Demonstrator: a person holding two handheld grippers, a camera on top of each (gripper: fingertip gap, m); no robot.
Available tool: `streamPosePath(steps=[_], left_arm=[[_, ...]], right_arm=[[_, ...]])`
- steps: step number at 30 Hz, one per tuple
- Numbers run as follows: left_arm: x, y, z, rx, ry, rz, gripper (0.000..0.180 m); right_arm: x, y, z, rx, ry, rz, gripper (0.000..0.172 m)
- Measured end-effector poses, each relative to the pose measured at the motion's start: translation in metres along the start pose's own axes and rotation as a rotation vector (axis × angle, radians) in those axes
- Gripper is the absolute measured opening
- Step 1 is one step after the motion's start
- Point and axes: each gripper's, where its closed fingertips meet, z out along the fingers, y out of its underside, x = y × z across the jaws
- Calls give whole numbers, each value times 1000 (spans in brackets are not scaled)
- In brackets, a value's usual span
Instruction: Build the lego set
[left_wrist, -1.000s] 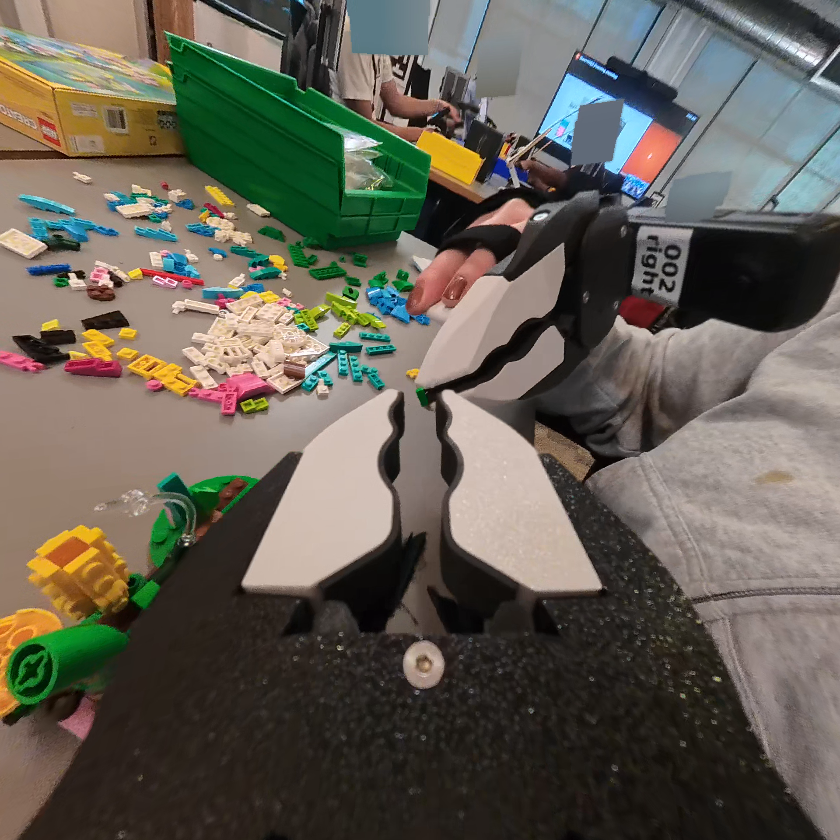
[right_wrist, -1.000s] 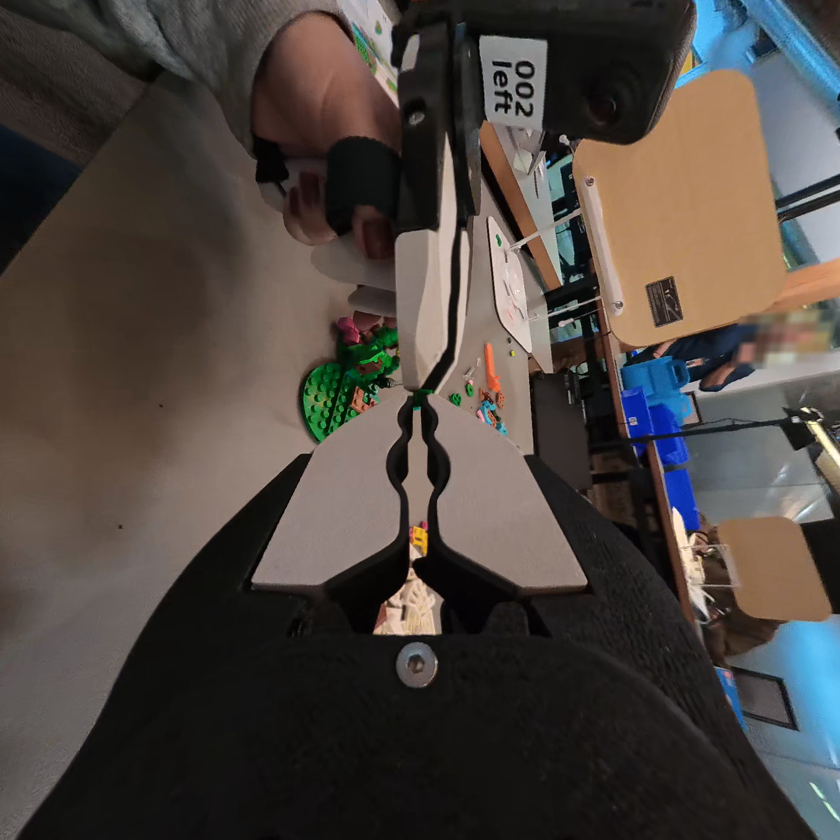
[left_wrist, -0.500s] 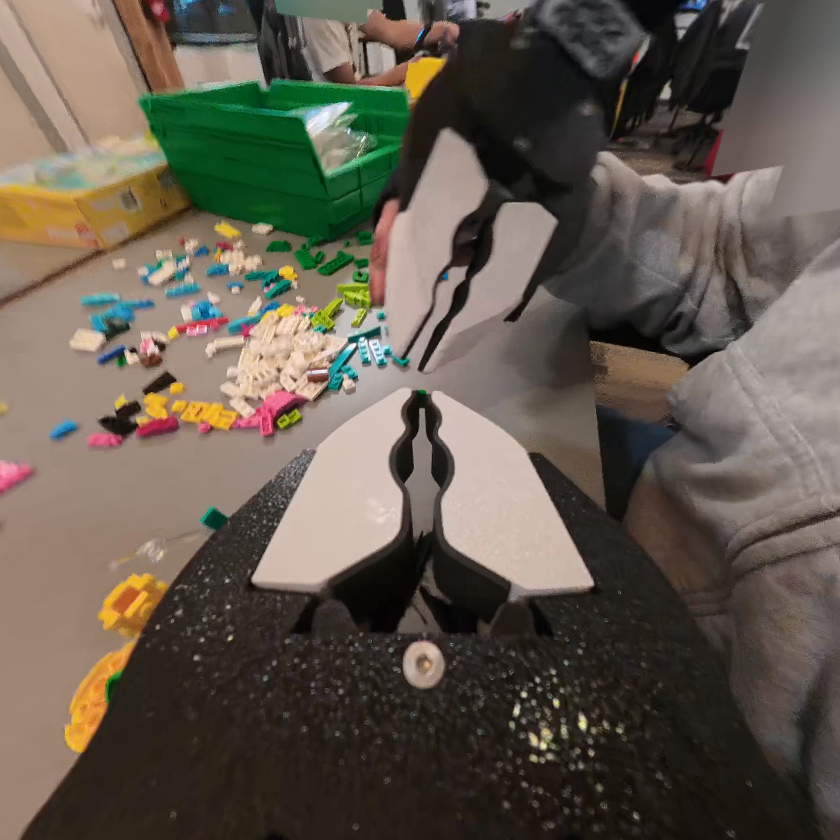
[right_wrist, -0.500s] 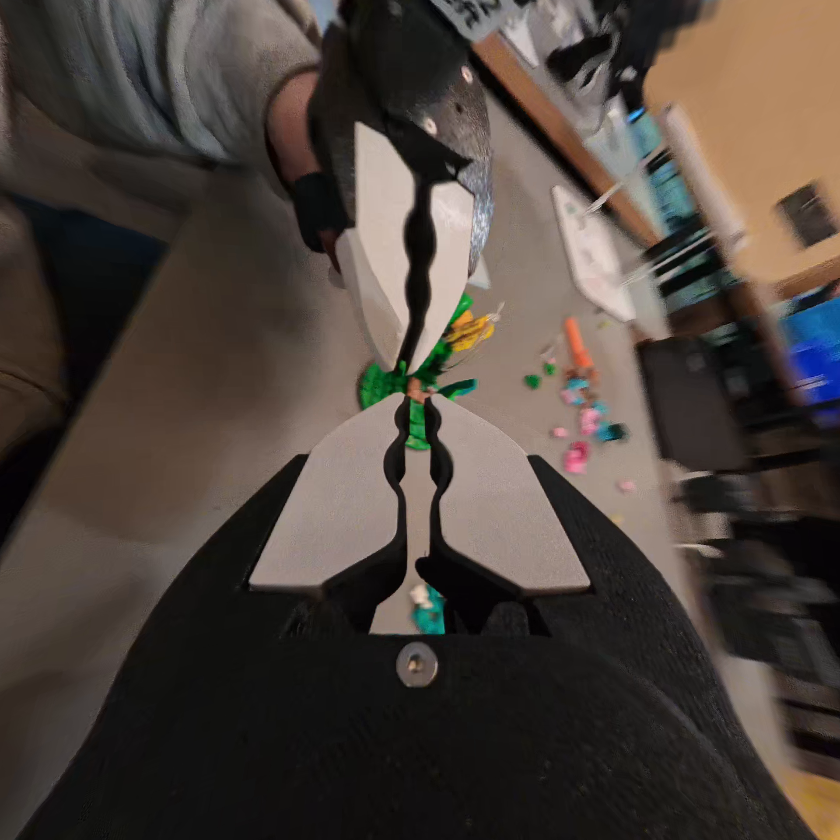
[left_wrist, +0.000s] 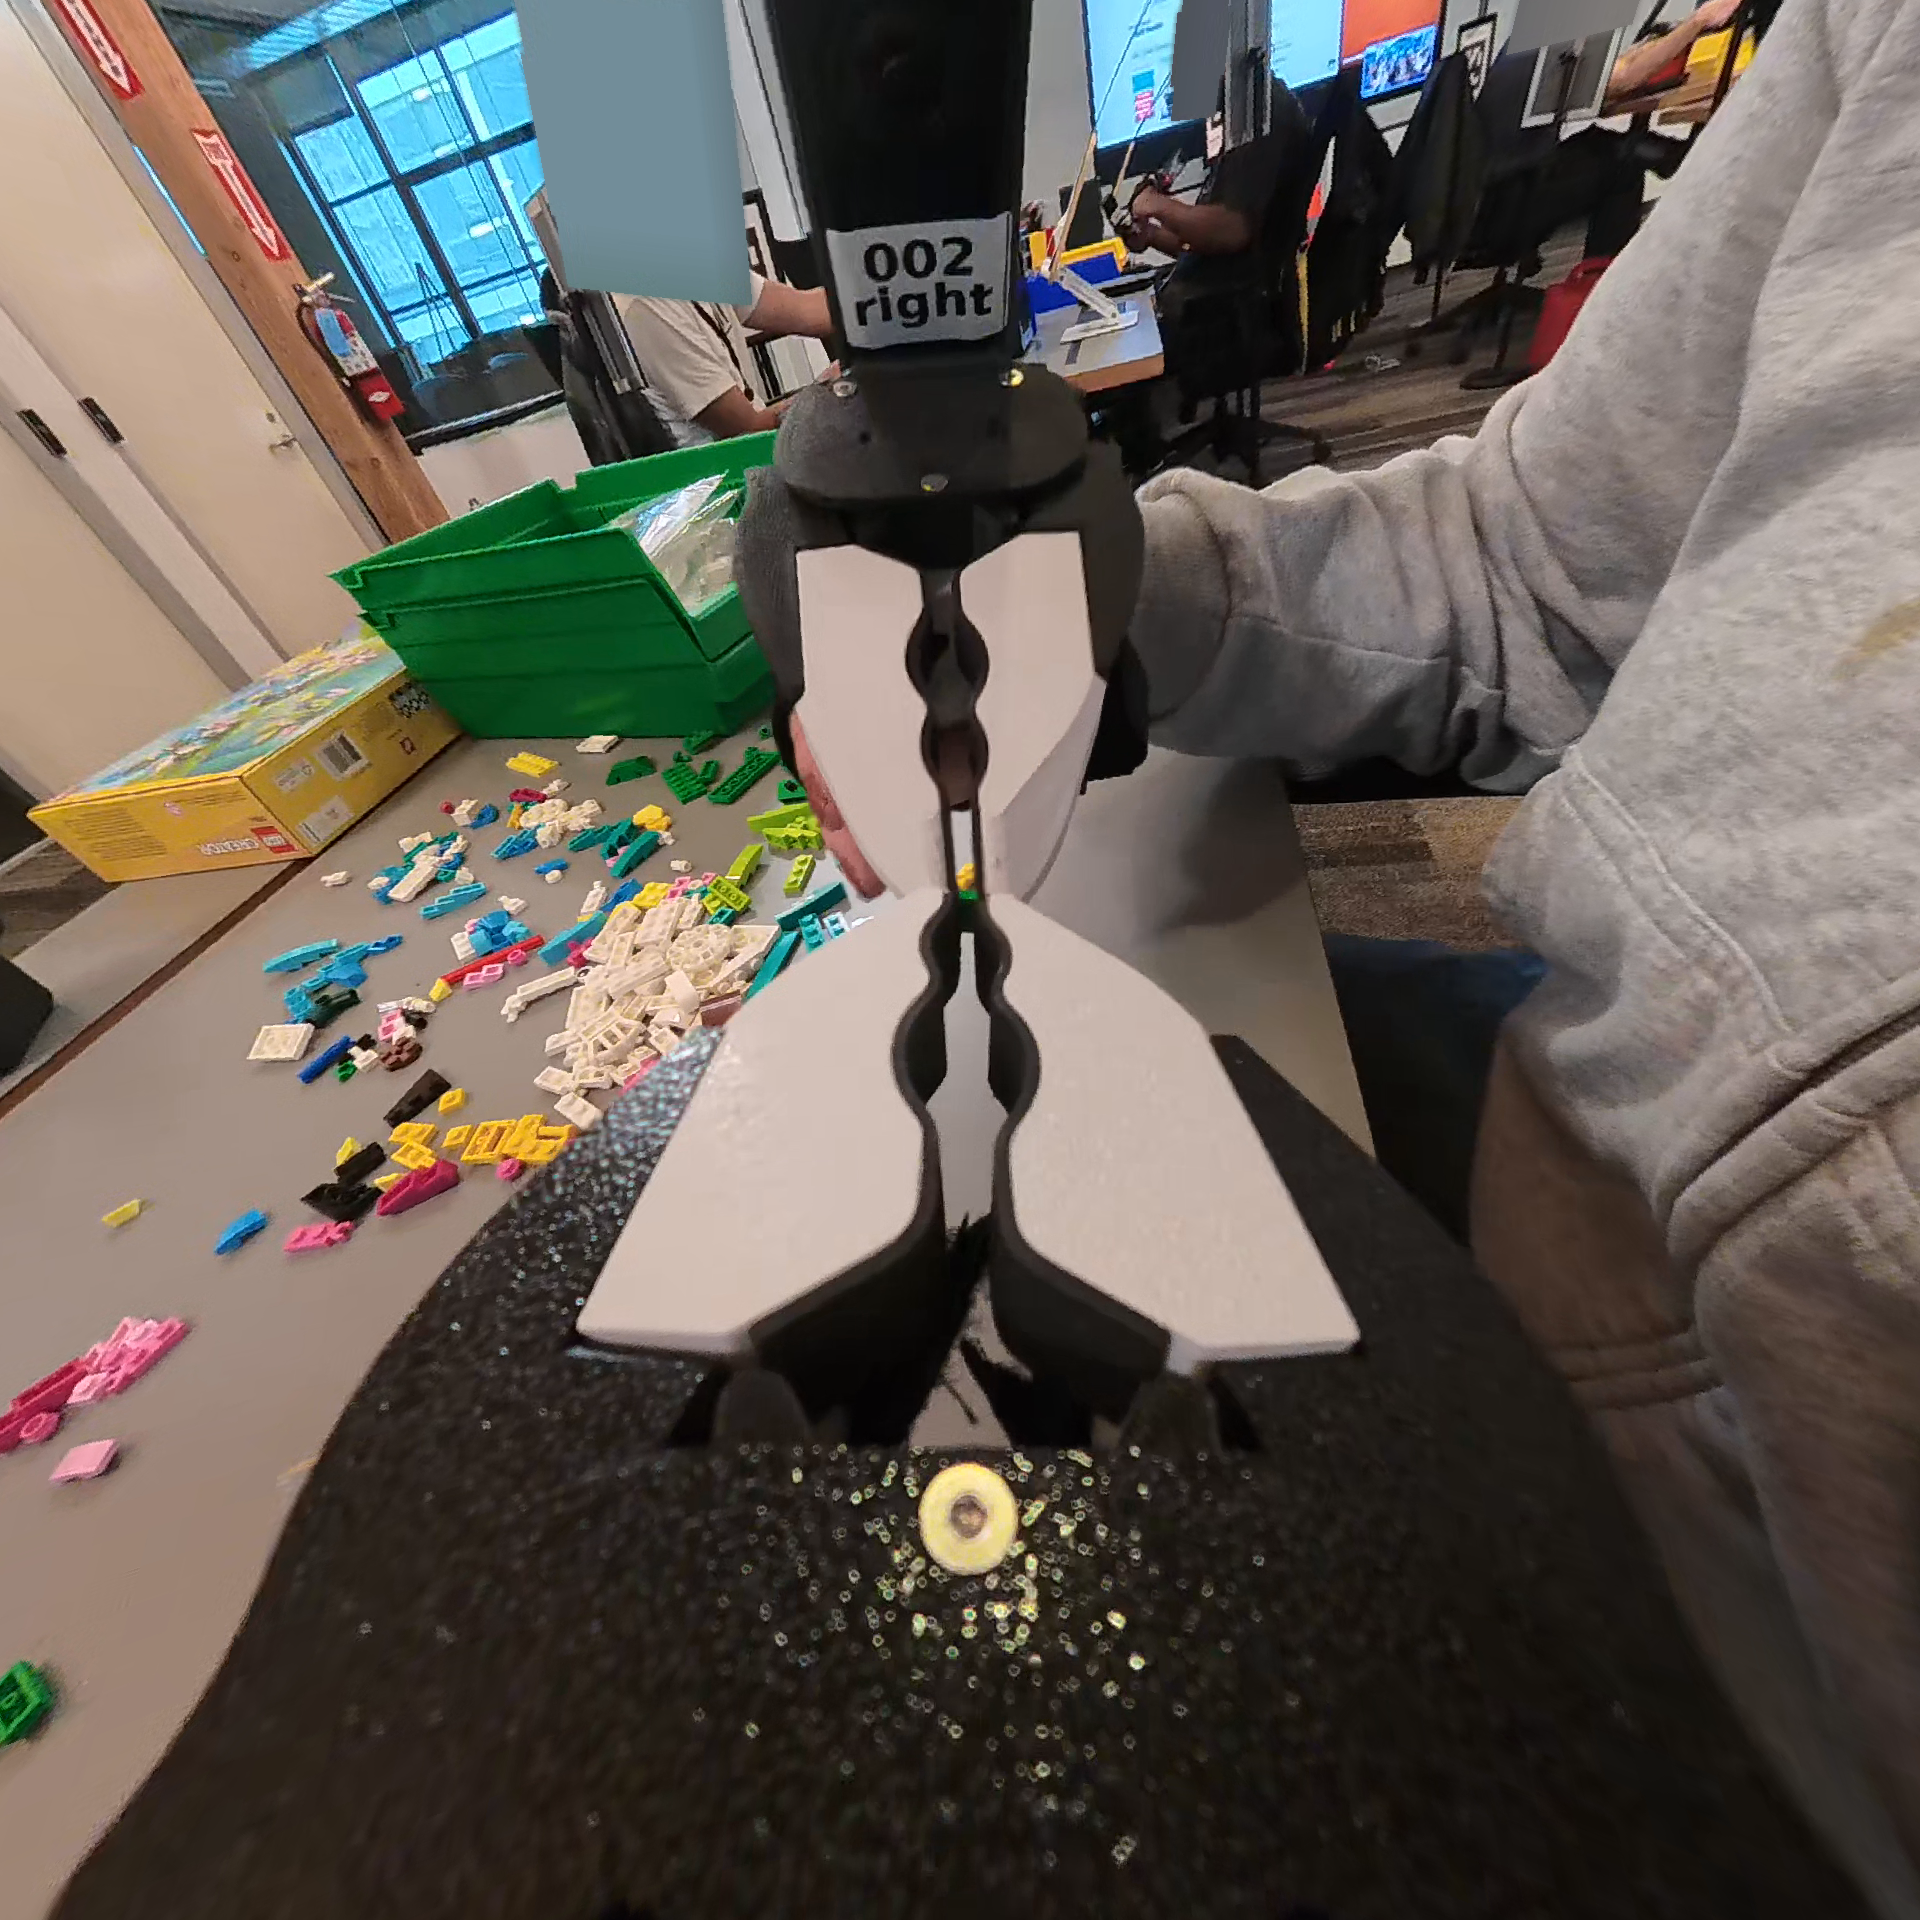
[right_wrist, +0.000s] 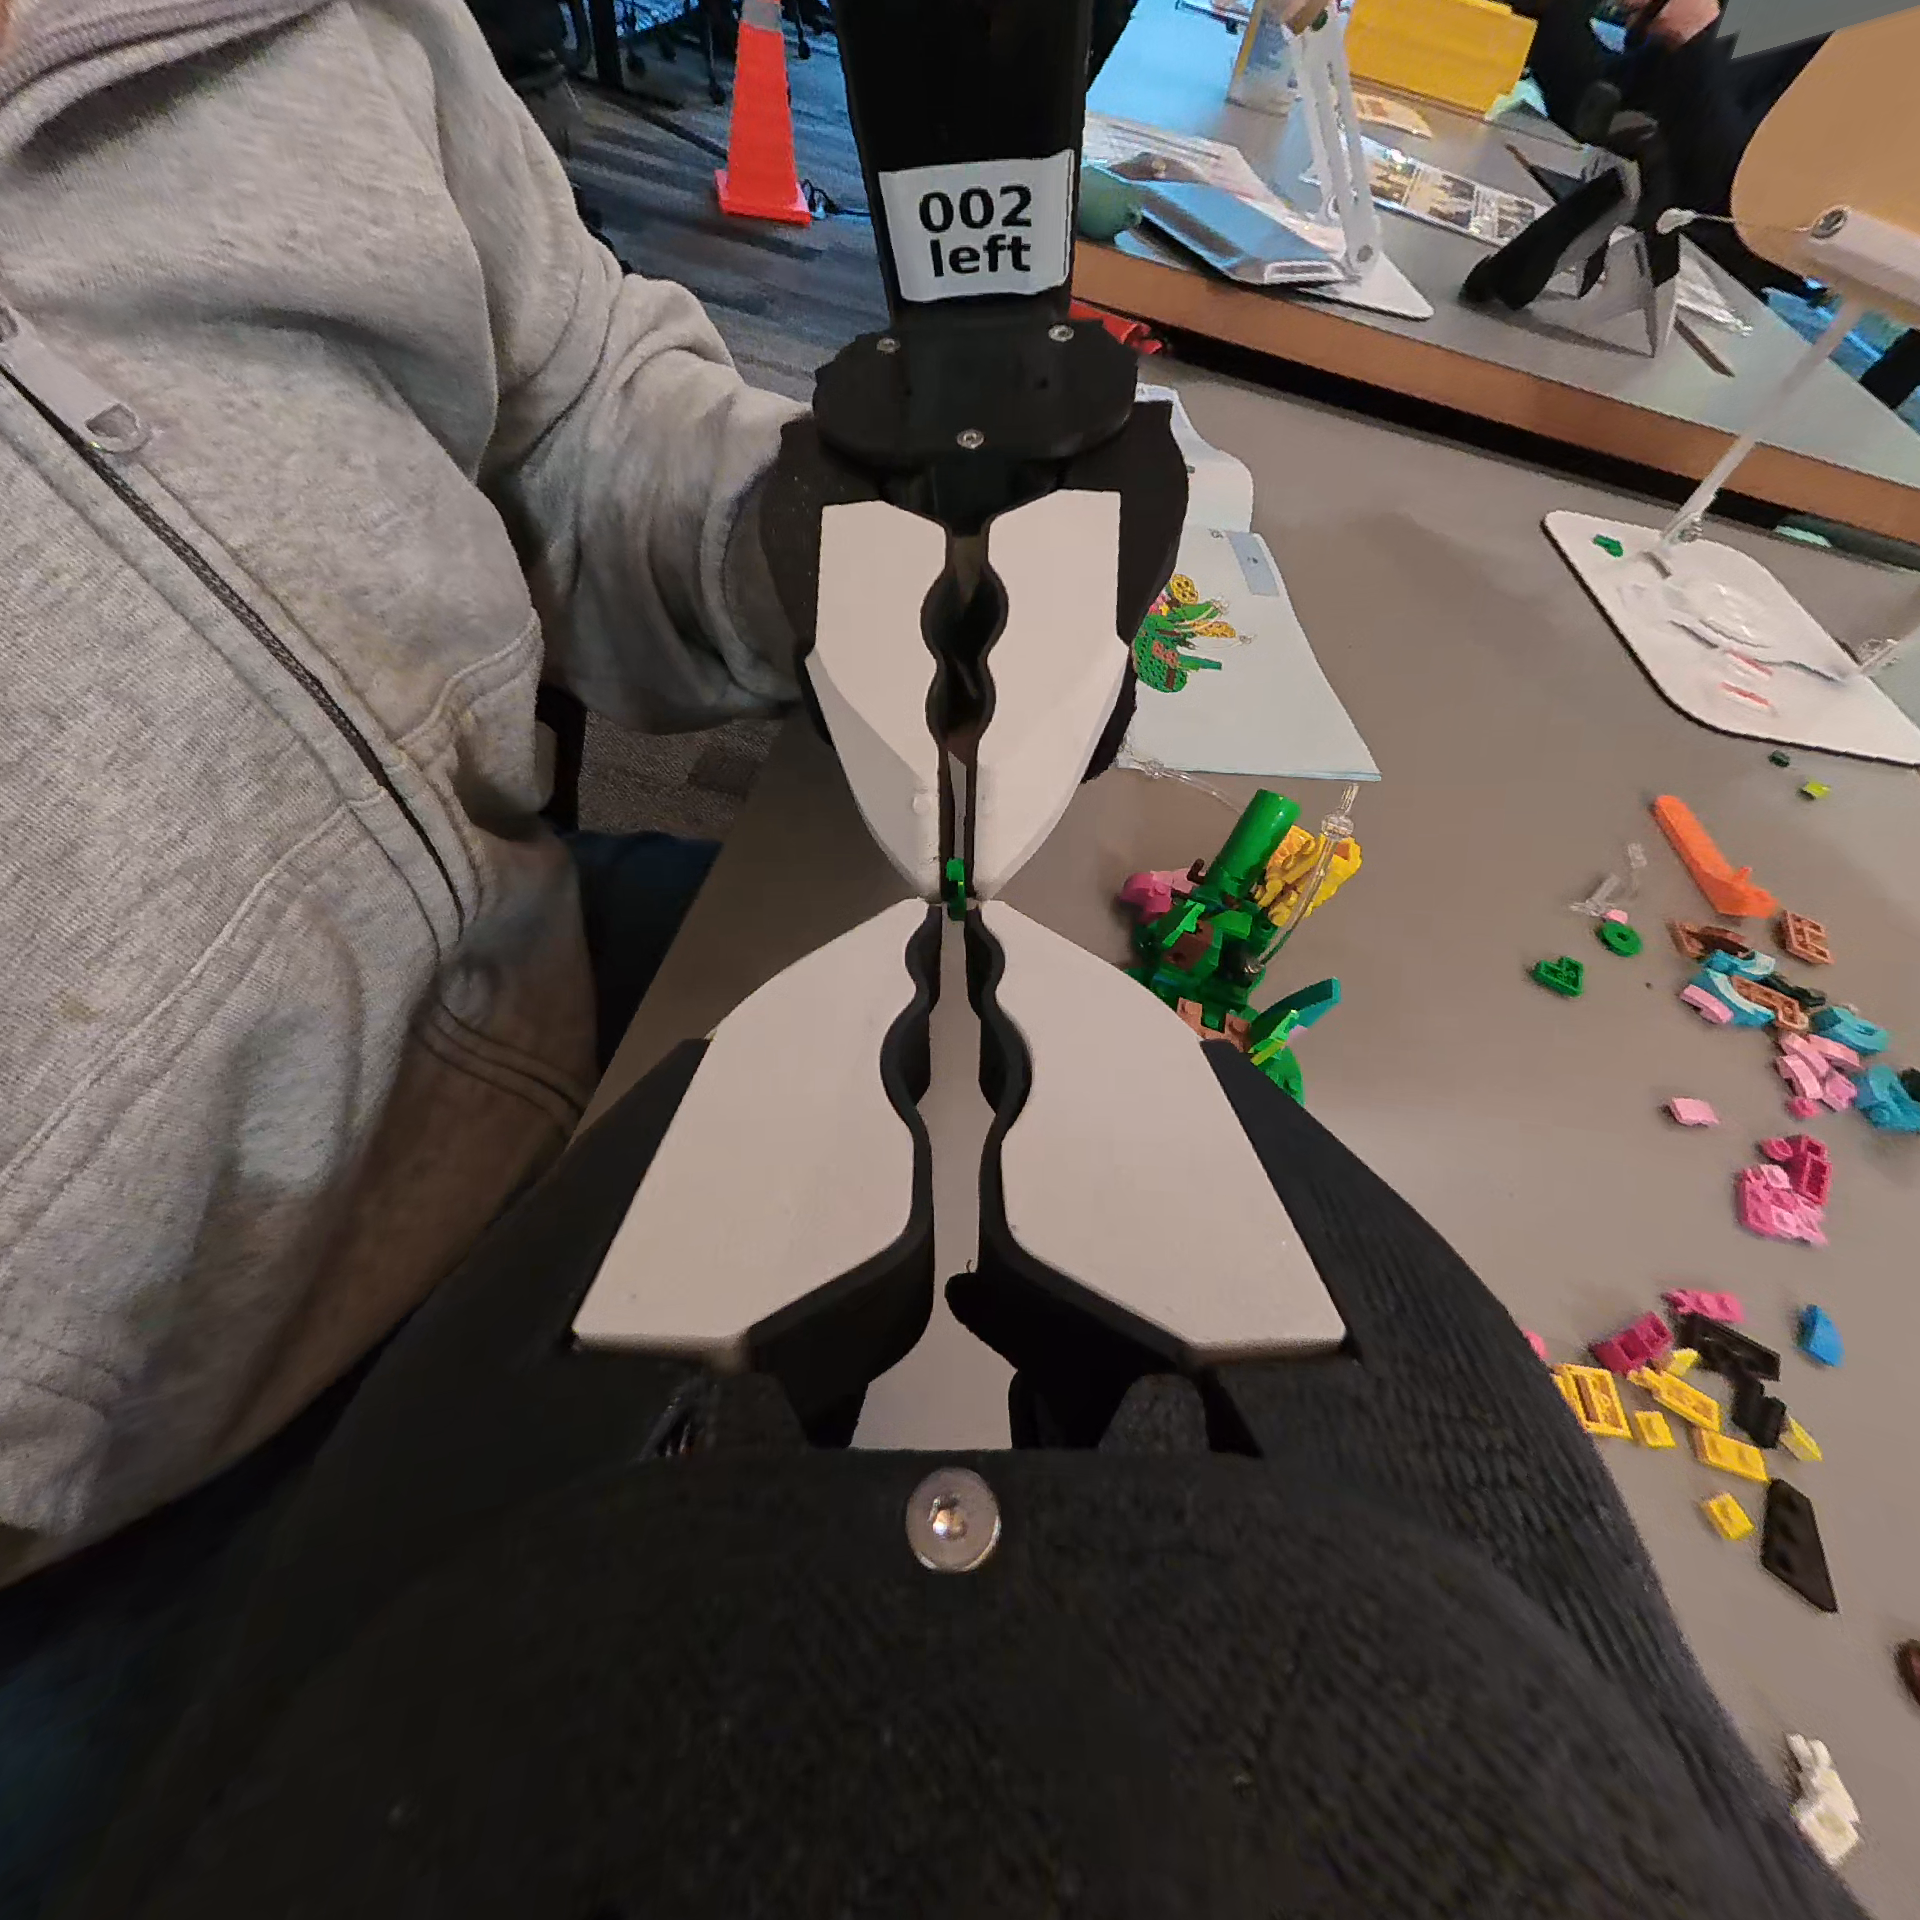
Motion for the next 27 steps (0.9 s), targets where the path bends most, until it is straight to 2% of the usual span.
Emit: streamPosePath(steps=[6, 9, 13, 17, 19, 22, 27], left_arm=[[-6, 11, 2, -52, -1, -85, 3], [-18, 20, -2, -118, -53, -96, 14], [-40, 17, -15, -121, -155, -109, 9], [-49, 17, -22, -141, -201, -130, 8], [-53, 16, -24, -160, -231, -138, 8], [-58, 13, -29, -186, -281, -131, 7], [-58, 8, -30, -175, -280, -147, 6]], right_arm=[[5, 8, 2, -43, 41, -45, 1], [14, 24, 3, -146, 111, -97, 1], [23, 55, 11, -392, 206, -296, 1], [25, 82, 24, -662, 255, -633, 1], [25, 89, 30, -738, 256, -778, 1], [23, 101, 35, -824, 233, -860, 1], [23, 103, 33, -864, 221, -893, 1]])
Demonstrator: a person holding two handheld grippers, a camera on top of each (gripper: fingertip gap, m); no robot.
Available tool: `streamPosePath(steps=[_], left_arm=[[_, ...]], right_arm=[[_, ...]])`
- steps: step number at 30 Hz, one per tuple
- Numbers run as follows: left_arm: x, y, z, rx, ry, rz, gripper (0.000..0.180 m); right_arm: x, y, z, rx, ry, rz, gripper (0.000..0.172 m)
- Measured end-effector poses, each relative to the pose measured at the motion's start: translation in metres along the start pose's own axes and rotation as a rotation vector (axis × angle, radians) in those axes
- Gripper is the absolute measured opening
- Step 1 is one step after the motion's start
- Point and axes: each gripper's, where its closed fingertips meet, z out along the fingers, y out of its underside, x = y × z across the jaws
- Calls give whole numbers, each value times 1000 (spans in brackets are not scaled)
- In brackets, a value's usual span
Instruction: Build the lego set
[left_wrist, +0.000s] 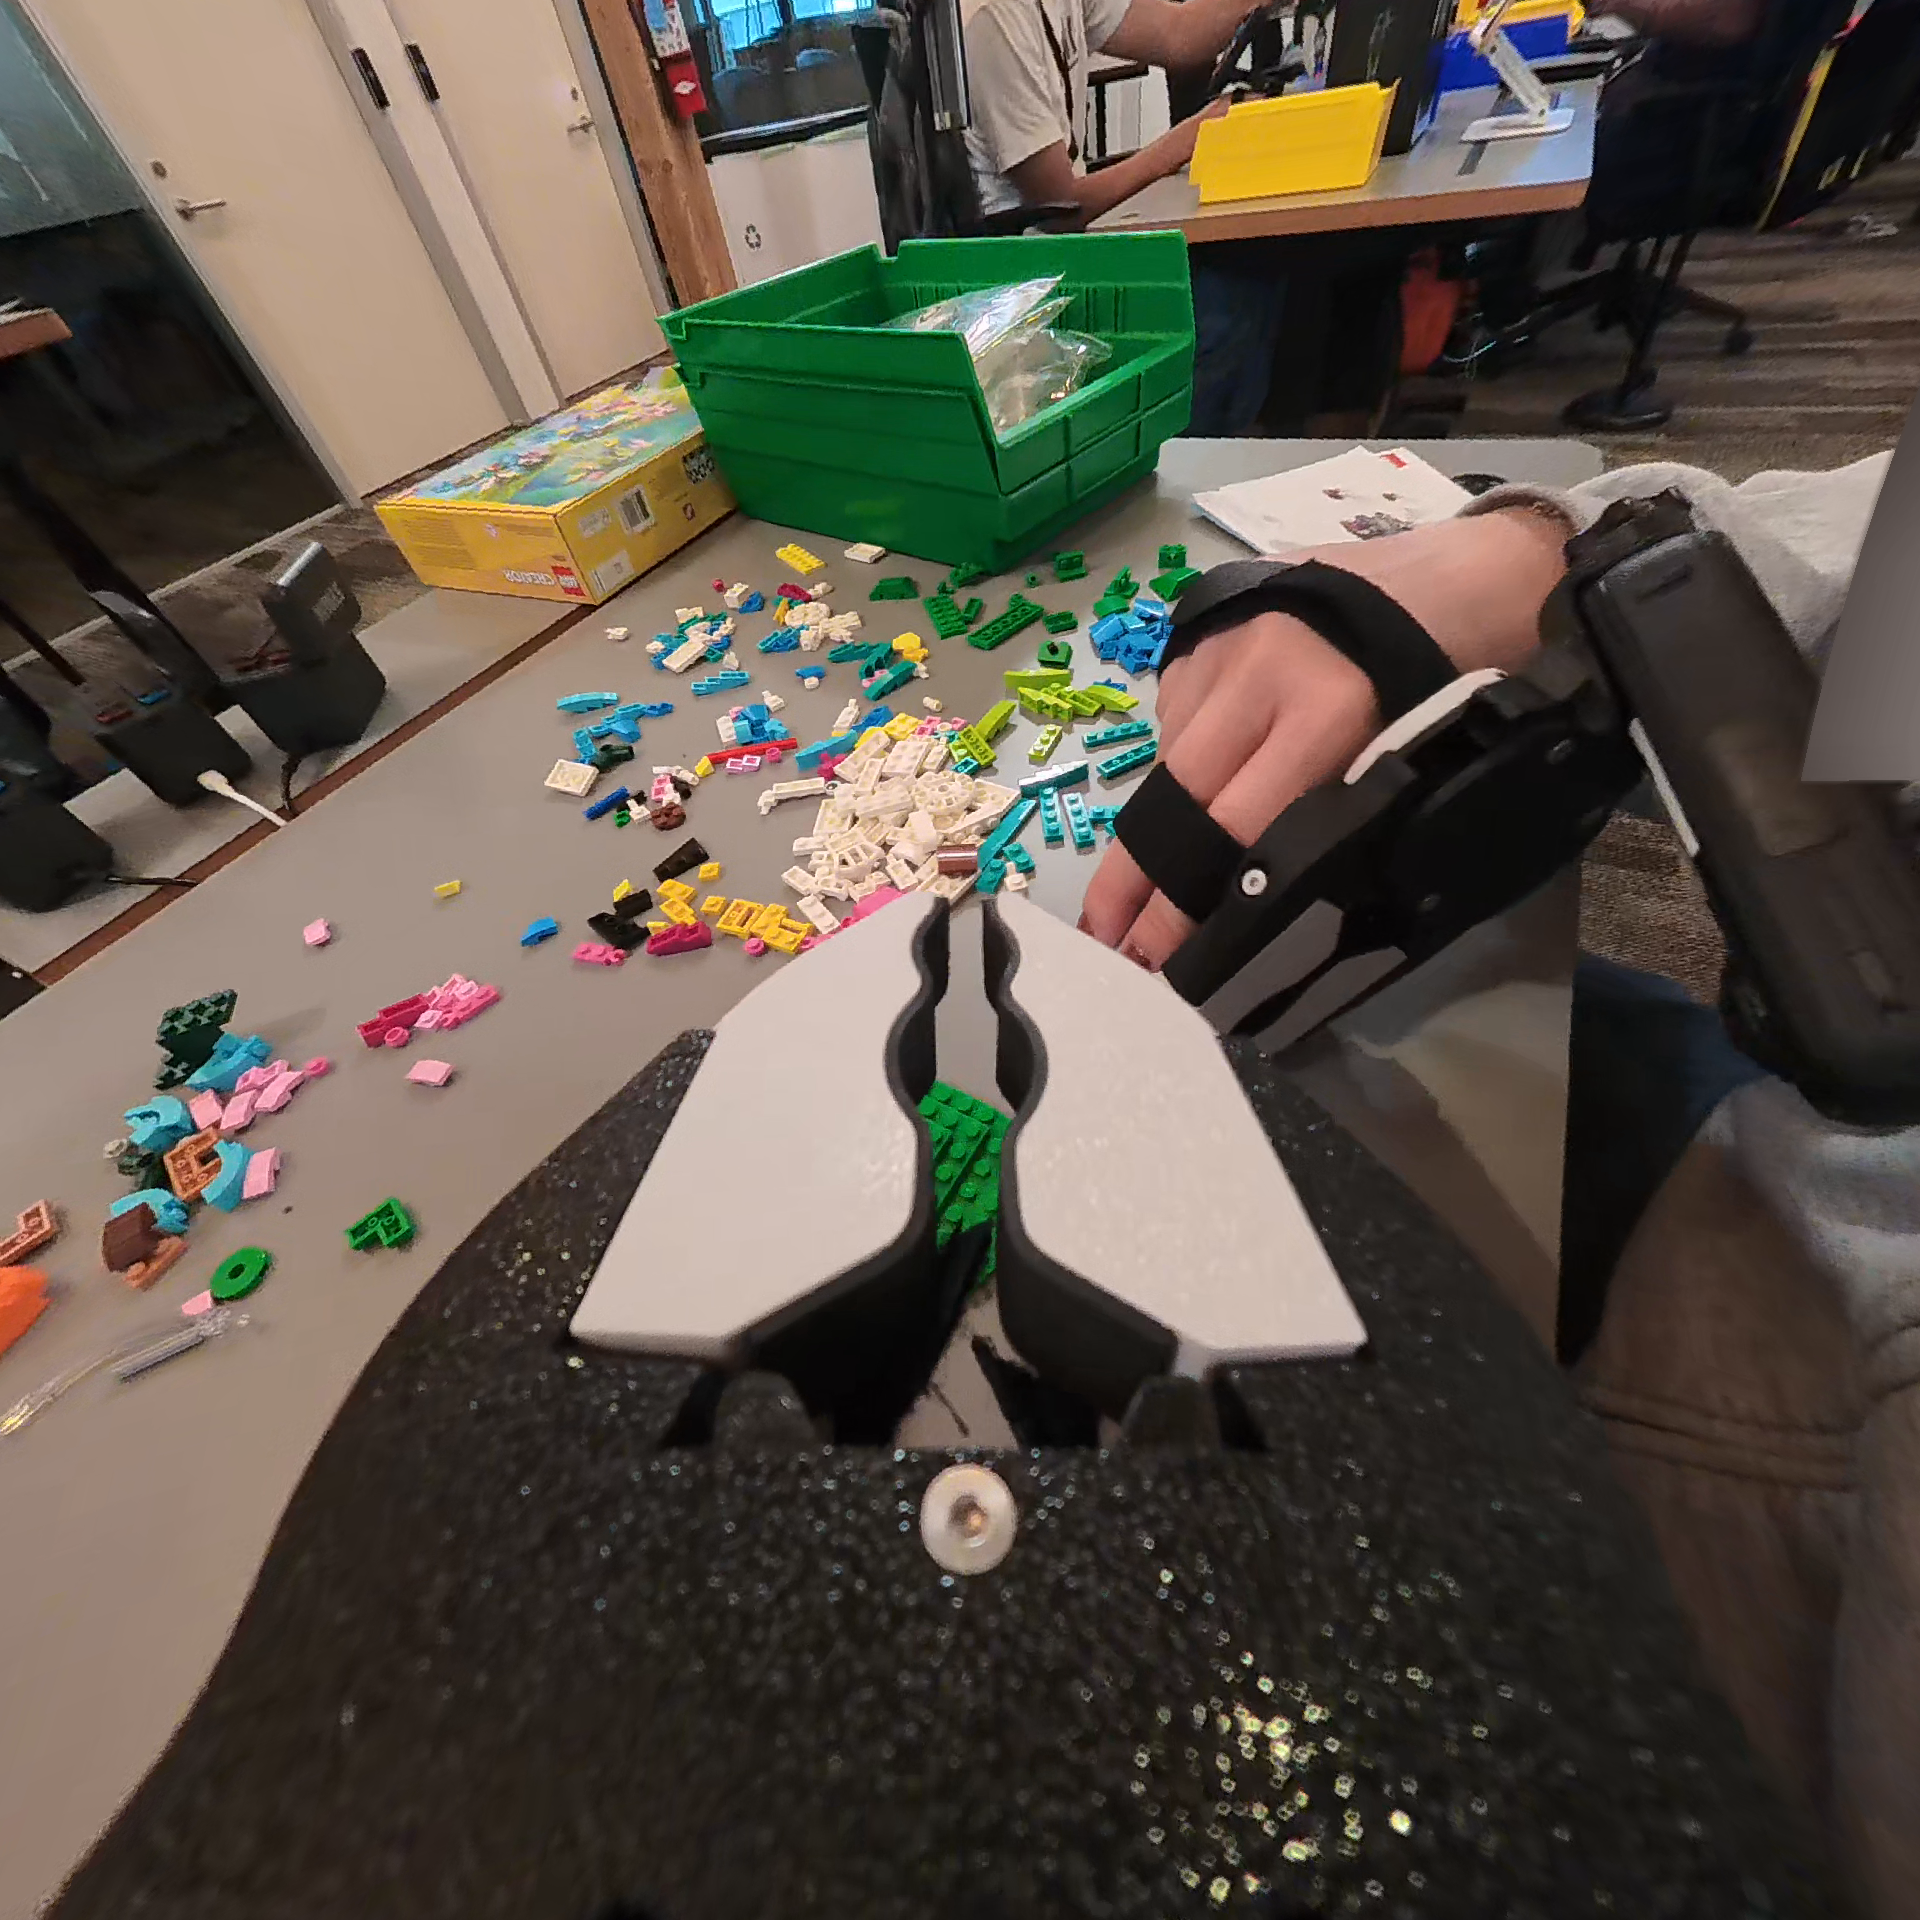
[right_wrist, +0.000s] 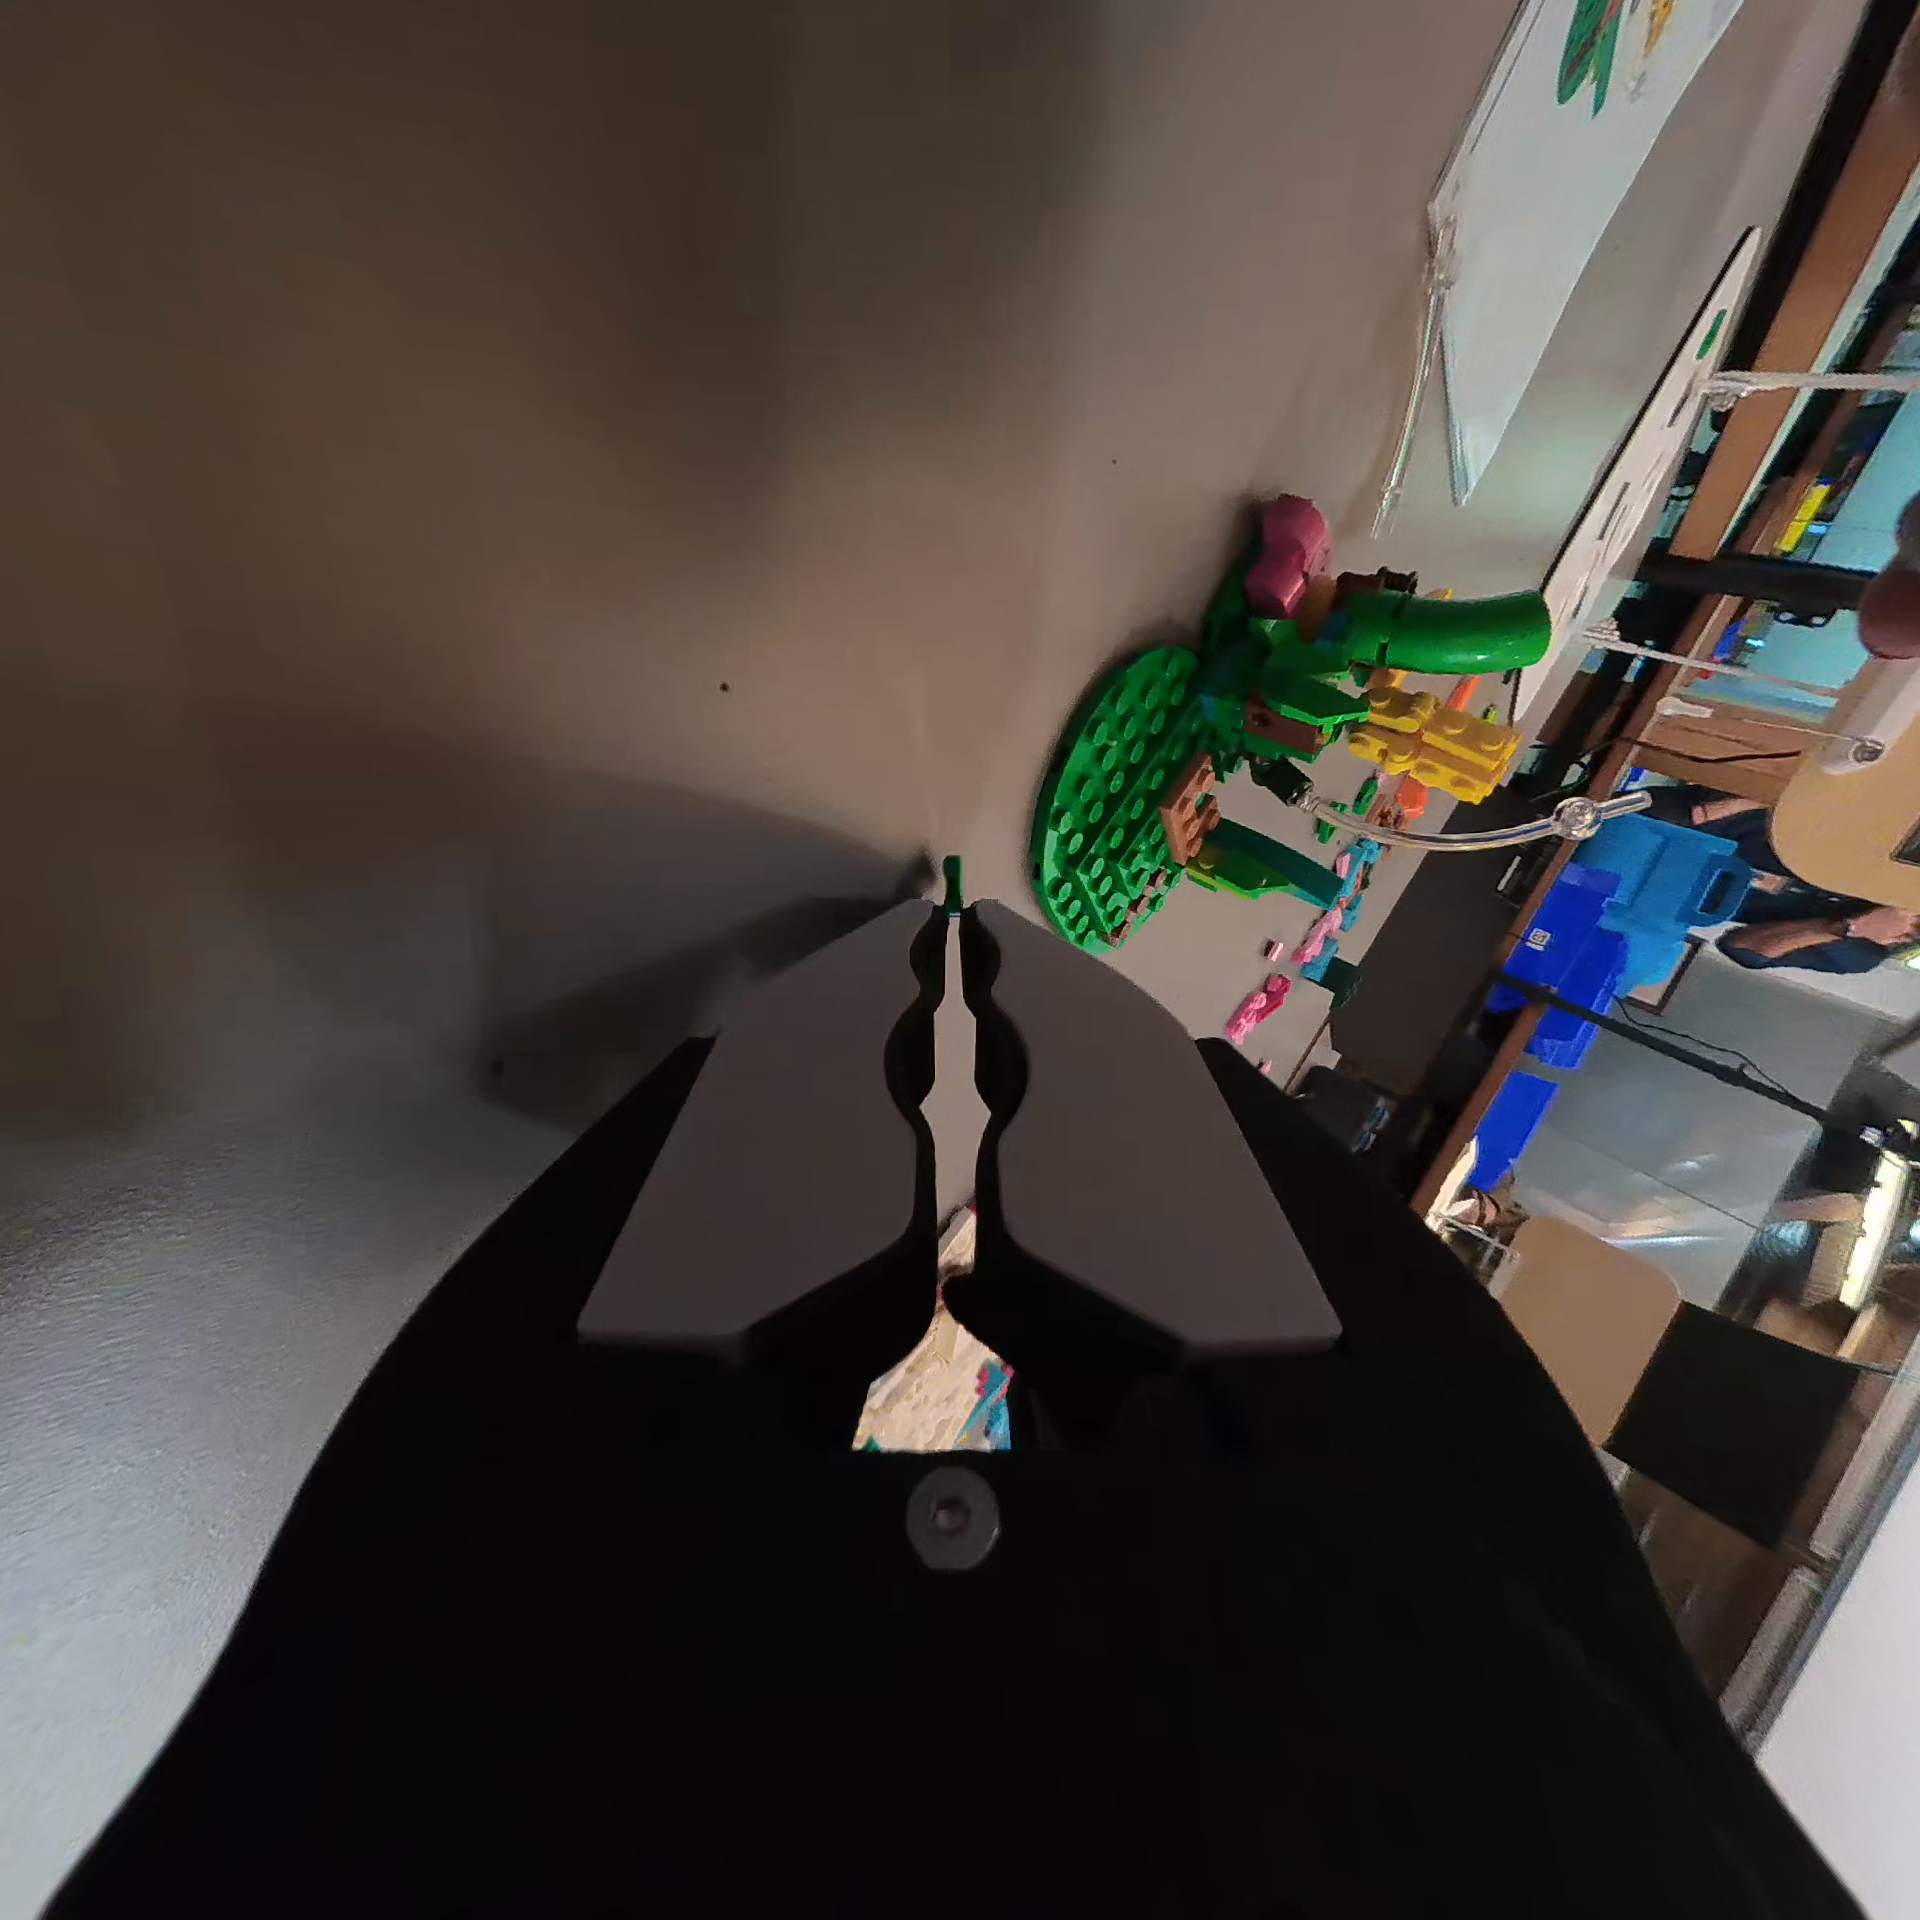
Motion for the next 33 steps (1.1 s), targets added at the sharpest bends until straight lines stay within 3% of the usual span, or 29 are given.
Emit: streamPosePath(steps=[25, 29, 33], left_arm=[[5, 0, 0, -15, 44, -21, 5], [6, 0, -1, -17, 56, -26, 4], [13, 7, 3, -50, 102, -25, 3]], right_arm=[[-2, -3, -9, 0, -28, -12, 7], [2, -2, -13, 31, -36, 87, 6], [4, 0, -16, 124, -118, 359, 4]])
